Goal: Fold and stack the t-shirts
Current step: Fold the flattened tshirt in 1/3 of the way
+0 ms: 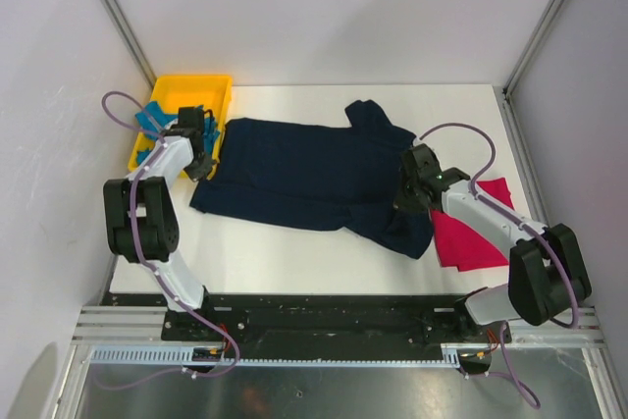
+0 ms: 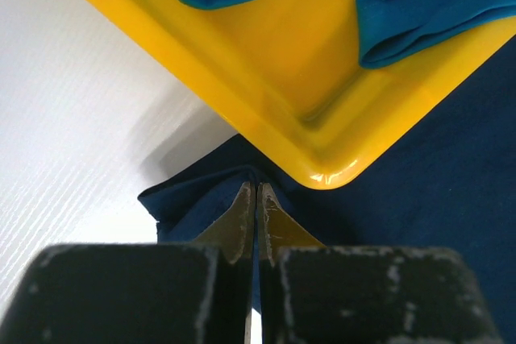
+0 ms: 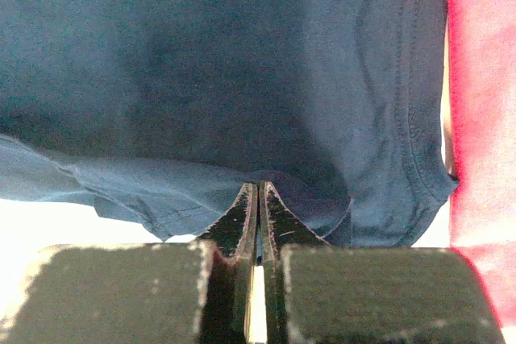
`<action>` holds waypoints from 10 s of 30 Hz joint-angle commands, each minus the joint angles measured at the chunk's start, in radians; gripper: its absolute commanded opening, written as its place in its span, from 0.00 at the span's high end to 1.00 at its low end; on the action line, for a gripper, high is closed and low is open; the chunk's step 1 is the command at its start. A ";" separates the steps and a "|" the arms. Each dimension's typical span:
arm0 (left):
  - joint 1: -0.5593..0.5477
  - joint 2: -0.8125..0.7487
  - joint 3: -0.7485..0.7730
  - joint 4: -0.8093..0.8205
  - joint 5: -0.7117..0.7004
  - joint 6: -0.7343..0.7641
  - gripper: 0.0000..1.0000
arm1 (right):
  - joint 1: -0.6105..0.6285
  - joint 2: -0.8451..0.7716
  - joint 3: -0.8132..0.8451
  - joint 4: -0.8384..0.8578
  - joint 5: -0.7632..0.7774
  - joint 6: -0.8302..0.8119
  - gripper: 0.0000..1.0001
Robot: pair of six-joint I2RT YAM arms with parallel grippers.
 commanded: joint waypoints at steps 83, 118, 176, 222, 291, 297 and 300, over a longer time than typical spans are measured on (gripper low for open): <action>-0.118 -0.005 -0.290 0.119 0.122 -0.102 0.49 | -0.029 -0.333 -0.106 -0.156 0.104 0.179 0.59; -0.010 -0.220 -0.396 -0.013 -0.110 -0.114 0.46 | 0.082 -0.258 -0.347 -0.011 0.094 0.362 0.69; -0.022 -0.298 -0.371 -0.011 -0.072 -0.057 0.35 | 0.265 -0.229 -0.087 -0.016 0.284 0.159 0.60; -0.989 0.017 -0.098 0.194 0.418 -0.094 0.47 | 0.098 0.095 -0.001 0.130 0.045 0.085 1.00; -0.794 -0.001 -0.087 0.198 0.134 -0.128 0.87 | -0.005 0.232 0.145 0.334 -0.039 0.087 0.91; -0.693 -0.062 -0.104 0.201 0.162 -0.060 0.43 | -0.026 0.206 0.166 0.283 -0.031 0.070 0.48; -0.642 -0.122 -0.142 0.202 0.187 -0.034 0.34 | -0.022 0.154 0.174 0.209 -0.005 0.074 0.45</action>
